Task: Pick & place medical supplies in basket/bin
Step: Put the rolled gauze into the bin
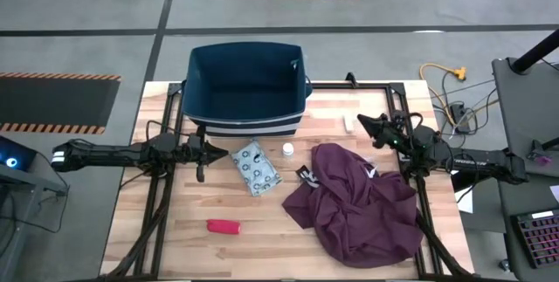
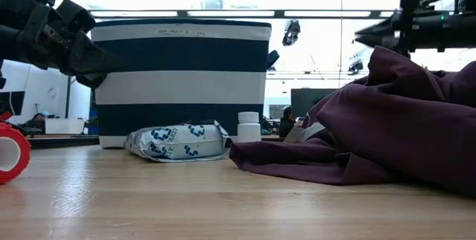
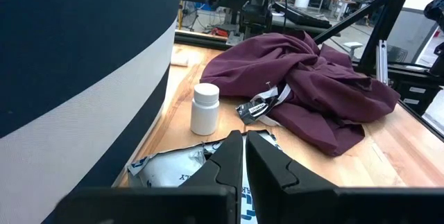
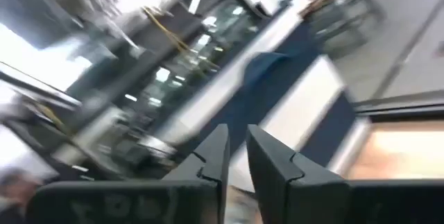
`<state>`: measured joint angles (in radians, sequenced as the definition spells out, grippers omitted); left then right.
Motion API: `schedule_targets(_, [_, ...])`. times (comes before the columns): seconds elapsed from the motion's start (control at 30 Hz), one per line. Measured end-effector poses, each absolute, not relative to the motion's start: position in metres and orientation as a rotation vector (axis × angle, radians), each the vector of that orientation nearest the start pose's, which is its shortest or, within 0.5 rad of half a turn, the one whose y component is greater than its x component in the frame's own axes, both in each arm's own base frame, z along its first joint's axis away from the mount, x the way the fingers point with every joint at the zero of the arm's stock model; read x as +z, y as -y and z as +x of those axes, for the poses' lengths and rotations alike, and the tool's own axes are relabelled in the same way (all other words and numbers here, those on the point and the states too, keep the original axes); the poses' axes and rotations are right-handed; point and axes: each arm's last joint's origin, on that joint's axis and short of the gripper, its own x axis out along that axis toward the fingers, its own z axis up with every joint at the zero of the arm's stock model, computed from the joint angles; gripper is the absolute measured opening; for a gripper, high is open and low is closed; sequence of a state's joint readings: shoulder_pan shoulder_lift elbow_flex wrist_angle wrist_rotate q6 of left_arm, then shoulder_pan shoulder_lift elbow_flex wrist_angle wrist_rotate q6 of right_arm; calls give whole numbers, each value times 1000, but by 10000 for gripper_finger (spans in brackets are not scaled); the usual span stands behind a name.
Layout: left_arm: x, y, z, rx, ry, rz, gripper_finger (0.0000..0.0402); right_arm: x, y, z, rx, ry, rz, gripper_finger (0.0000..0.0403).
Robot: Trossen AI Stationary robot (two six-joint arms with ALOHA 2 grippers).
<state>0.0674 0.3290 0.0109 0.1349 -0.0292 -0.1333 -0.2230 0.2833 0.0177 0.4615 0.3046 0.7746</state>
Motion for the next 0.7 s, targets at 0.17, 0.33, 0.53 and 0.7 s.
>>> schedule_targets(0.17, [151, -9, 116, 109, -178, -136, 1, 231, 32, 115, -409, 346, 806, 107])
schedule_targets(0.33, [151, -9, 117, 109, -180, -141, 1, 272, 40, 131, -686, 62, 661, 163])
schedule_targets(0.53, [151, -9, 117, 120, -174, -261, 1, 298, 52, 149, -964, -282, 706, 206])
schedule_targets(0.7, [151, -9, 116, 127, -174, -327, 1, 291, 68, 176, -1034, -464, 762, 210])
